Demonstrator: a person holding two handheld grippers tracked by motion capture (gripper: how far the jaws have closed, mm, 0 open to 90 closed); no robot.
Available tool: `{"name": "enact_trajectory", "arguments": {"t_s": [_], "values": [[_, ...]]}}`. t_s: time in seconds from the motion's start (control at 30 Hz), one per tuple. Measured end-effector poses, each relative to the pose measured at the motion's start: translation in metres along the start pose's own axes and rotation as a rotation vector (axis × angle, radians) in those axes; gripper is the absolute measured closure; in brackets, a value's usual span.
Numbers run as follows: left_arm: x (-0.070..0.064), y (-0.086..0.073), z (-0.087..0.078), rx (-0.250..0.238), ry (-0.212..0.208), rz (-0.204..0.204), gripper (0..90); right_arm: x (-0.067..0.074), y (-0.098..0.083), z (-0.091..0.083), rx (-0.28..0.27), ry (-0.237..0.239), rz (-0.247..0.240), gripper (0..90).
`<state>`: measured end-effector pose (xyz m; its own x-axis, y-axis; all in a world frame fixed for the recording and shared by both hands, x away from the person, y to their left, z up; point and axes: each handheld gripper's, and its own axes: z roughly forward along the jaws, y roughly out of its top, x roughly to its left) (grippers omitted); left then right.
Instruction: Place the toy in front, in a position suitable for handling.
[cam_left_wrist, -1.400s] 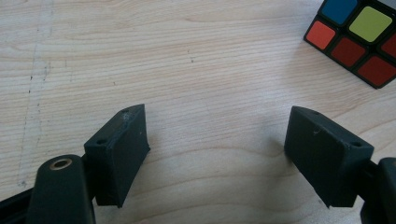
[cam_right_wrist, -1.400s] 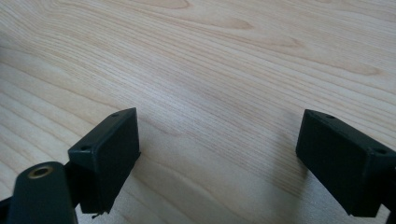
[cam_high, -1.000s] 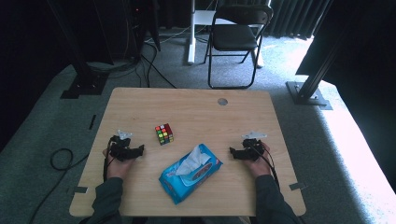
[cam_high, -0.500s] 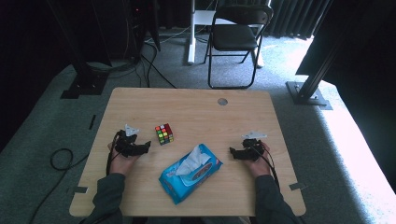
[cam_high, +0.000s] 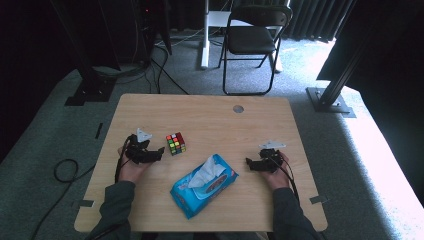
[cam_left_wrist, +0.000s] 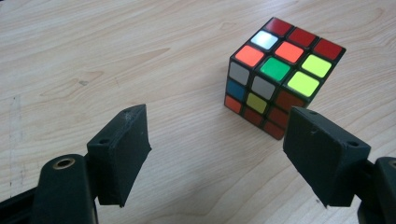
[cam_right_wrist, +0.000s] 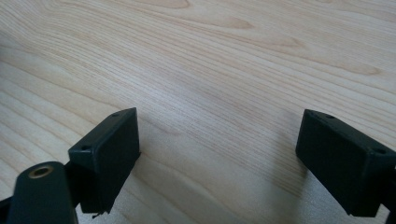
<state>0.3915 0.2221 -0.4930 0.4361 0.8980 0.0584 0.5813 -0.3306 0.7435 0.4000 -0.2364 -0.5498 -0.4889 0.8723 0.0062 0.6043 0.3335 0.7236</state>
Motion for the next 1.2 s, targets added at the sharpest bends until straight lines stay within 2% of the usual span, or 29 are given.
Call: {"name": "enact_trajectory", "arguments": {"t_s": [0.17,0.33,0.47,0.67,0.93,1.2], "values": [[-0.002,0.005,0.0,-0.008,-0.022,0.013,19.7,0.0,0.0,0.0,0.0,0.0,0.0,13.2],[-0.006,0.011,0.003,-0.002,-0.021,0.028,16.5,0.0,0.0,0.0,0.0,-0.001,0.0,13.2],[-0.008,0.014,0.006,-0.002,-0.034,0.034,16.4,0.0,0.0,0.0,0.0,-0.001,0.001,13.2],[-0.012,0.016,0.012,-0.002,-0.041,0.022,16.4,0.0,0.0,0.0,0.001,-0.001,0.001,13.2],[-0.016,0.021,0.019,0.005,-0.049,0.048,16.4,0.0,0.0,0.0,0.0,-0.001,0.001,13.2],[-0.019,0.025,0.026,0.001,-0.076,0.068,16.4,0.0,0.0,0.0,0.001,-0.001,0.001,13.2]]}}
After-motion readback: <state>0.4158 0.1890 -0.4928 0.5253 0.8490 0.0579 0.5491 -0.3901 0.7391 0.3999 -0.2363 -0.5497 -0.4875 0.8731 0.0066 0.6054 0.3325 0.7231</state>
